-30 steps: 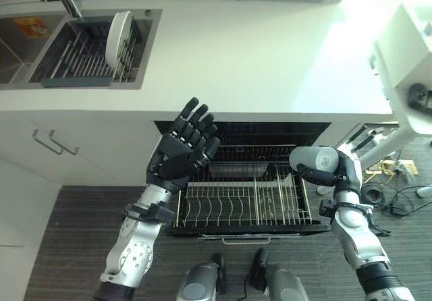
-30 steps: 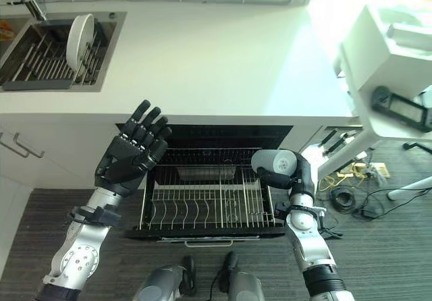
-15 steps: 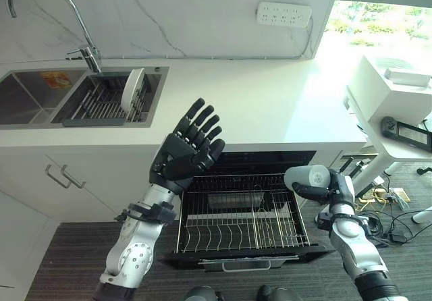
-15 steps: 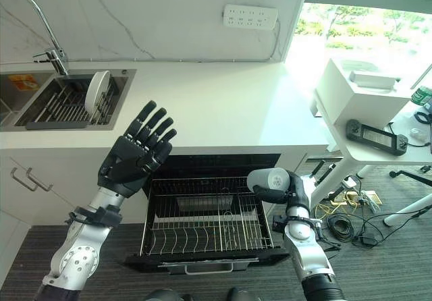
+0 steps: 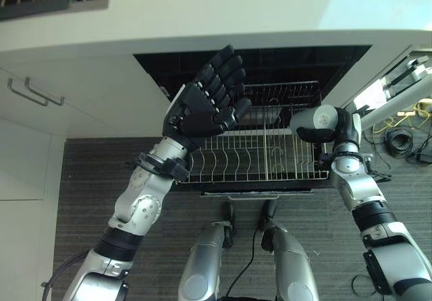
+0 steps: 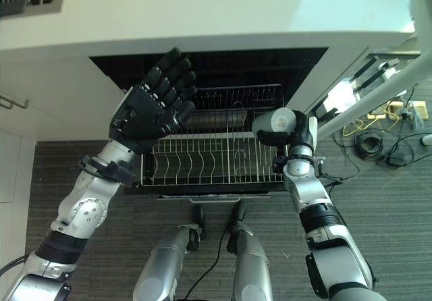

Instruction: Place the dishes in the dishwasher.

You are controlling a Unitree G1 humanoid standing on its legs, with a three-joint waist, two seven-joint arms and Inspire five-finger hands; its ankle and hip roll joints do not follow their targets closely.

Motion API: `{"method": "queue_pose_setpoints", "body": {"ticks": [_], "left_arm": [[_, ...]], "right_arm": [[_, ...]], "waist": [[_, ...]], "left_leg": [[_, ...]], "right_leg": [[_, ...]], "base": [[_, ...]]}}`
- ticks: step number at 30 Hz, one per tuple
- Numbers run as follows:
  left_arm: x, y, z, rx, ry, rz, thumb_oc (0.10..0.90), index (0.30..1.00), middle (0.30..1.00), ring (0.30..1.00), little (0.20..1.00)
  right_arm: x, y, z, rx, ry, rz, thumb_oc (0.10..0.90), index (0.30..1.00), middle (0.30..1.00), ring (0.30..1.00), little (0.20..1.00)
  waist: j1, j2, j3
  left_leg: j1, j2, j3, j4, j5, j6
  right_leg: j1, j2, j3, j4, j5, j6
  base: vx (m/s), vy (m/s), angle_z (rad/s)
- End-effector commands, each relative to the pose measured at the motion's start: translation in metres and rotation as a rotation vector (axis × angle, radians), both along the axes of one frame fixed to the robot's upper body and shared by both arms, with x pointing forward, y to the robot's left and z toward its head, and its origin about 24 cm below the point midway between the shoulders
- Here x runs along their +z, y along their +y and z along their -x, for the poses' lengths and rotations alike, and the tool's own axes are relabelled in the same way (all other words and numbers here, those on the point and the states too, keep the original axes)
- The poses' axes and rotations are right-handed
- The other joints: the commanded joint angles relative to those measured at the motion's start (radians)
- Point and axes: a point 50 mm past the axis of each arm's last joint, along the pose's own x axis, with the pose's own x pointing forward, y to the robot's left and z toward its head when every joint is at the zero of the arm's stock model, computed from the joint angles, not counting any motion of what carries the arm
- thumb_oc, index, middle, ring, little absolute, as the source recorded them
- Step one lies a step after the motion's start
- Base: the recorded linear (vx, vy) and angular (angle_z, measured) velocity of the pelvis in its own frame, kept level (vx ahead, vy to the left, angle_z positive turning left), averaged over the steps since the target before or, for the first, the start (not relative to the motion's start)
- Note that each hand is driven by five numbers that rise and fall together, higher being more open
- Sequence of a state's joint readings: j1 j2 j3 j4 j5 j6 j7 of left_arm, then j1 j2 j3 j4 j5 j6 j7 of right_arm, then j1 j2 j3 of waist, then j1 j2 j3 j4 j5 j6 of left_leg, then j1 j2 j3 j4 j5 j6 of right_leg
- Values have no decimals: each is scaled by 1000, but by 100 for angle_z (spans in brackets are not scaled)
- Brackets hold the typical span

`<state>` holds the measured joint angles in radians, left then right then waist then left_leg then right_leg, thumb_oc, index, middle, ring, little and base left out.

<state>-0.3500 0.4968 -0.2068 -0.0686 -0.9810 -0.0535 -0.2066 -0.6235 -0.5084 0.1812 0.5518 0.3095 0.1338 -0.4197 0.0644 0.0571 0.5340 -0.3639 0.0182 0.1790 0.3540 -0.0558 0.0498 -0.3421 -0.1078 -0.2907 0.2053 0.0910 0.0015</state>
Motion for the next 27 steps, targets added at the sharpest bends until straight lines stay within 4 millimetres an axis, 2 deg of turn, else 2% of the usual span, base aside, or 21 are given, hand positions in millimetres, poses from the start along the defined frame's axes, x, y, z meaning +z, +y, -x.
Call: {"method": "queue_pose_setpoints", "body": {"ticks": [1, 7, 17, 27], "left_arm": [[43, 1, 21, -41, -262, 110, 800, 900, 900, 900, 900], [41, 5, 24, -54, -263, 90, 800, 900, 900, 900, 900], [43, 5, 23, -71, -264, 66, 800, 900, 900, 900, 900], [49, 2, 19, -88, -282, 67, 800, 900, 900, 900, 900]], "right_arm": [[31, -10, 3, 9, -164, 44, 400, 300, 300, 300, 300], [47, -26, 4, -2, -166, 120, 400, 300, 300, 300, 300], [44, -23, -3, 58, -72, 192, 400, 300, 300, 300, 300], [44, -24, -12, 90, 20, 250, 400, 300, 300, 300, 300]], "waist": [[23, -21, -117], [38, -36, -127], [56, -58, -122], [71, -54, -113]], "left_leg": [[123, 24, -77, -54, -147, -63], [138, 31, -72, -54, -153, -68], [139, 34, -74, -54, -150, -69], [122, 32, -75, -54, -142, -76]], "right_leg": [[106, -35, 32, 95, -228, 109], [123, -38, 11, 95, -231, 115], [127, -36, -3, 95, -225, 118], [118, -46, -19, 95, -226, 118]], "base": [[-5, -39, 10], [-21, -24, 0], [-12, -16, -1], [-21, -6, 0]]}}
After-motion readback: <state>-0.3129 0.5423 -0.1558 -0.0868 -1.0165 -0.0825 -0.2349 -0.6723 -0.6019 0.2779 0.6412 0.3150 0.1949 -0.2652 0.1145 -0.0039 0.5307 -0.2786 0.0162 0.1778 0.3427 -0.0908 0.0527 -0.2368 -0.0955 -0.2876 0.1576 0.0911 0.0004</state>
